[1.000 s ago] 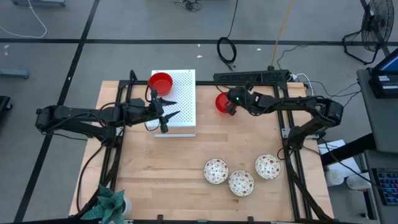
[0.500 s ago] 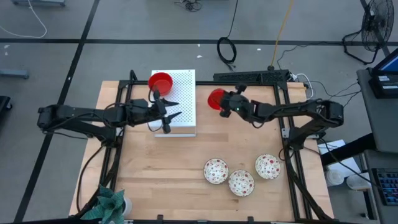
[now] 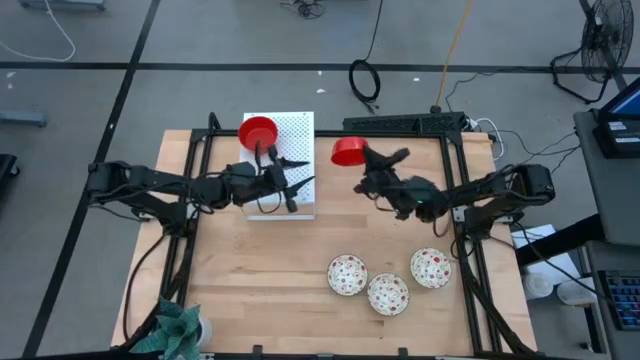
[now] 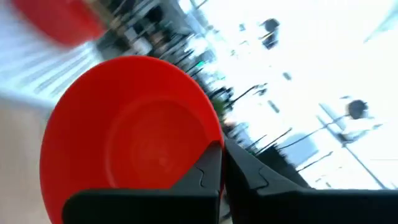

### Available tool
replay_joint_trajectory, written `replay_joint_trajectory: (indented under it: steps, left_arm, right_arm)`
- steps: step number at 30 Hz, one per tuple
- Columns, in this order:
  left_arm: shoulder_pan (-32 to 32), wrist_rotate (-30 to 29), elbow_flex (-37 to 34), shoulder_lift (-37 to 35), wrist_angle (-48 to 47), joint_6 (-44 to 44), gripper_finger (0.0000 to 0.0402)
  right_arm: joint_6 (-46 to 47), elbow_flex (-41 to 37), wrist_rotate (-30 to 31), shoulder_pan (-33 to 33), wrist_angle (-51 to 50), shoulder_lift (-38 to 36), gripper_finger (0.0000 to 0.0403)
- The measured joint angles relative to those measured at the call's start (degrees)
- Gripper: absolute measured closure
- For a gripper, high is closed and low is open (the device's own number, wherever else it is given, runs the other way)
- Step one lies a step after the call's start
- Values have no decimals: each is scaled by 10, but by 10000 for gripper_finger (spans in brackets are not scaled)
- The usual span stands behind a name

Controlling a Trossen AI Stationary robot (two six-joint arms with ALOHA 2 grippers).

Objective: Pick & Place Mini bowls
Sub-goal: Stack the red bowl on top of the red bowls on the shelf

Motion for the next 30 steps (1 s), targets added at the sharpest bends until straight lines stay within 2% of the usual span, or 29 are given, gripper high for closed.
replay_joint_trajectory:
  steps: [3,7,12,23,30]
  left_arm:
    - [0,0,1,19,44,-13,215]
    - [0,1,15,44,79,-13,215]
    - [0,1,44,86,85,-15,215]
    - [0,-3,115,175,83,-25,215]
    - [0,-51,122,181,96,-19,215]
  right_arm:
    - [-53,-21,-4,18,111,0,403]
    - [-69,-35,-35,32,161,0,403]
    - [-53,-35,-66,35,154,0,403]
    - [-41,-35,-61,34,155,0,403]
    - [-34,-35,-63,34,154,0,403]
